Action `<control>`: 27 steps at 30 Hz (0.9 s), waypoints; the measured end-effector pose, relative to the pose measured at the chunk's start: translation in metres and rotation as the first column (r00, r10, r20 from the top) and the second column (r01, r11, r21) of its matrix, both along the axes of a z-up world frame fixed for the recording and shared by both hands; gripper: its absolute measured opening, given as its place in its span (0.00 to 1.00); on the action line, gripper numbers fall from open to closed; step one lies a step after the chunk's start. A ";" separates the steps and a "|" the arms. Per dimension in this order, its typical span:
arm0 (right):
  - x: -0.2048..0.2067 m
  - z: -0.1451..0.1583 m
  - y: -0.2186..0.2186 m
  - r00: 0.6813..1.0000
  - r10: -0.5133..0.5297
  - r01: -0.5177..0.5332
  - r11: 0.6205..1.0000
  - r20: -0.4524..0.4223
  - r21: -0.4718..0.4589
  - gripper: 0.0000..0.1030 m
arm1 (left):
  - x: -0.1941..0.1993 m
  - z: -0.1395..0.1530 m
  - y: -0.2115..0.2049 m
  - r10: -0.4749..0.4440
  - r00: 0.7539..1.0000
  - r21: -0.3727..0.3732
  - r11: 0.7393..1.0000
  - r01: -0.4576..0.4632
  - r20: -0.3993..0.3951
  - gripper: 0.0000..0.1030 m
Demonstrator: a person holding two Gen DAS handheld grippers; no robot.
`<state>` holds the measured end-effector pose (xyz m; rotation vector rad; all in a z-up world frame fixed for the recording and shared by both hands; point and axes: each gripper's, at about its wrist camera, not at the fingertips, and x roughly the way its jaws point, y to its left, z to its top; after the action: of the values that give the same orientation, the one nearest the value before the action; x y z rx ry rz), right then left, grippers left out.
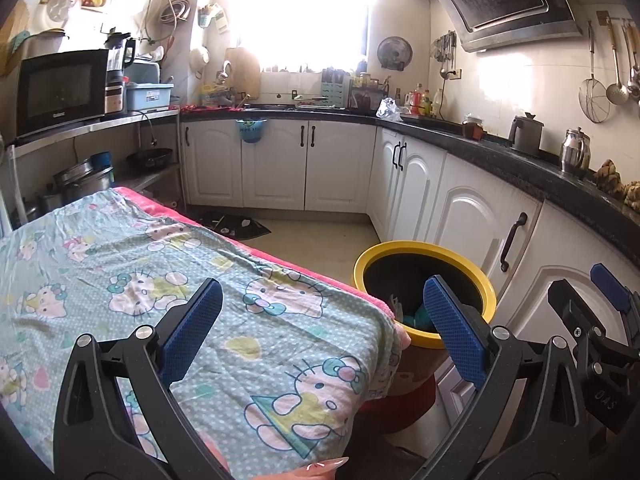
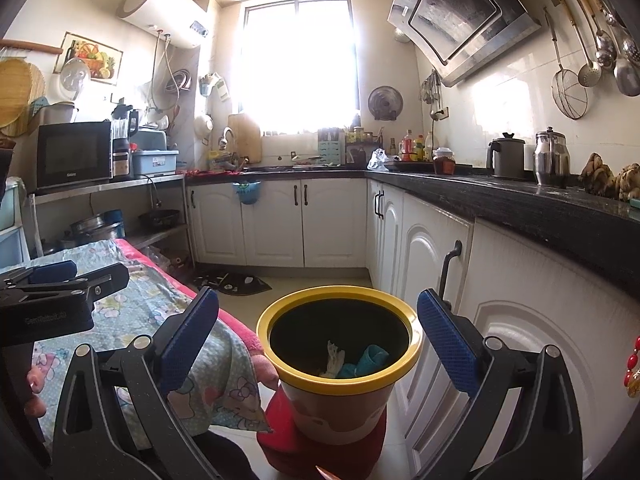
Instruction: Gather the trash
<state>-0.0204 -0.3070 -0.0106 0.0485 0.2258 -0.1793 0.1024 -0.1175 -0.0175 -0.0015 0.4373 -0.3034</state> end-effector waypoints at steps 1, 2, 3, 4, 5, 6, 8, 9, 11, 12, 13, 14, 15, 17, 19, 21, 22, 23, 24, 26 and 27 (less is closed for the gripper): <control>0.000 0.000 0.000 1.000 0.001 -0.001 1.000 0.002 -0.001 0.94 | -0.001 0.000 0.000 0.002 1.000 0.001 1.000 -0.002 0.003 0.90; 0.000 0.000 0.000 1.000 0.002 -0.002 1.000 0.004 -0.002 0.94 | -0.001 0.000 0.000 0.002 1.000 0.001 1.000 -0.002 0.004 0.90; 0.000 0.001 0.001 1.000 0.002 -0.002 1.000 0.005 -0.003 0.94 | -0.001 0.000 0.001 0.002 1.000 0.001 1.000 -0.002 0.006 0.90; -0.001 0.000 0.001 1.000 0.002 -0.002 1.000 0.006 -0.003 0.94 | -0.001 0.001 0.001 0.003 1.000 0.001 1.000 -0.003 0.005 0.90; 0.000 0.001 0.001 1.000 0.002 -0.002 1.000 0.006 -0.003 0.94 | -0.001 0.001 0.001 0.003 1.000 -0.001 1.000 -0.003 0.004 0.90; 0.000 0.001 0.001 1.000 0.003 -0.003 1.000 0.006 -0.002 0.94 | -0.001 0.001 0.001 0.002 1.000 -0.001 1.000 -0.002 0.004 0.90; 0.000 0.001 0.001 1.000 0.002 -0.002 1.000 0.005 -0.002 0.94 | -0.001 0.001 0.001 0.003 1.000 0.002 1.000 -0.003 0.006 0.90; 0.000 0.001 0.001 1.000 0.003 -0.003 1.000 0.004 -0.002 0.94 | -0.001 0.002 0.001 0.003 1.000 0.001 1.000 -0.003 0.006 0.90; 0.000 0.001 0.001 1.000 0.003 -0.003 1.000 0.005 -0.003 0.94 | -0.001 0.002 0.001 0.004 1.000 -0.001 1.000 -0.004 0.006 0.90; 0.000 0.001 0.001 1.000 0.004 -0.004 1.000 0.004 -0.003 0.94 | 0.000 0.002 0.001 0.003 1.000 0.001 1.000 -0.003 0.006 0.90; 0.000 0.001 0.001 1.000 0.004 -0.004 1.000 0.004 -0.004 0.94 | 0.000 0.001 0.001 0.002 1.000 0.002 1.000 -0.002 0.005 0.90; 0.000 0.001 0.001 1.000 0.005 -0.005 1.000 0.004 -0.004 0.94 | -0.001 0.001 0.001 0.004 1.000 0.002 1.000 -0.004 0.005 0.90; 0.000 0.001 0.001 1.000 0.005 -0.005 1.000 0.004 -0.004 0.94 | -0.001 0.001 0.001 0.003 1.000 0.001 1.000 -0.003 0.006 0.90; 0.000 0.001 0.002 1.000 0.005 -0.005 1.000 0.002 -0.003 0.94 | -0.001 0.002 0.001 0.002 1.000 0.002 1.000 -0.002 0.008 0.90; 0.000 0.002 0.002 1.000 0.006 -0.006 1.000 0.003 -0.003 0.94 | -0.001 0.002 0.001 0.004 1.000 0.001 1.000 -0.004 0.007 0.90; 0.000 0.001 0.002 1.000 0.005 -0.005 1.000 0.003 -0.004 0.94 | -0.001 0.002 0.001 0.004 1.000 0.000 1.000 -0.004 0.007 0.90; 0.000 0.002 0.002 1.000 0.005 -0.005 1.000 0.003 -0.003 0.94 | -0.001 0.002 0.000 0.005 1.000 0.001 1.000 -0.005 0.006 0.90; 0.000 0.002 0.002 1.000 0.006 -0.006 1.000 0.003 -0.003 0.94 | -0.001 0.002 0.001 0.005 1.000 0.001 1.000 -0.005 0.006 0.90; 0.000 0.001 0.002 1.000 0.006 -0.006 1.000 0.002 -0.003 0.94 | -0.001 0.002 0.000 0.005 1.000 0.001 1.000 -0.005 0.007 0.90; 0.000 0.001 0.002 1.000 0.006 -0.006 1.000 0.002 -0.003 0.94 | -0.001 0.002 0.000 0.008 1.000 0.003 1.000 -0.008 0.008 0.90; 0.000 0.001 0.002 1.000 0.006 -0.006 1.000 0.003 -0.003 0.94 | -0.001 0.002 0.000 0.008 1.000 0.003 1.000 -0.008 0.007 0.90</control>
<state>-0.0203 -0.3050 -0.0091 0.0452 0.2229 -0.1738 0.1014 -0.1178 -0.0152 0.0007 0.4309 -0.2949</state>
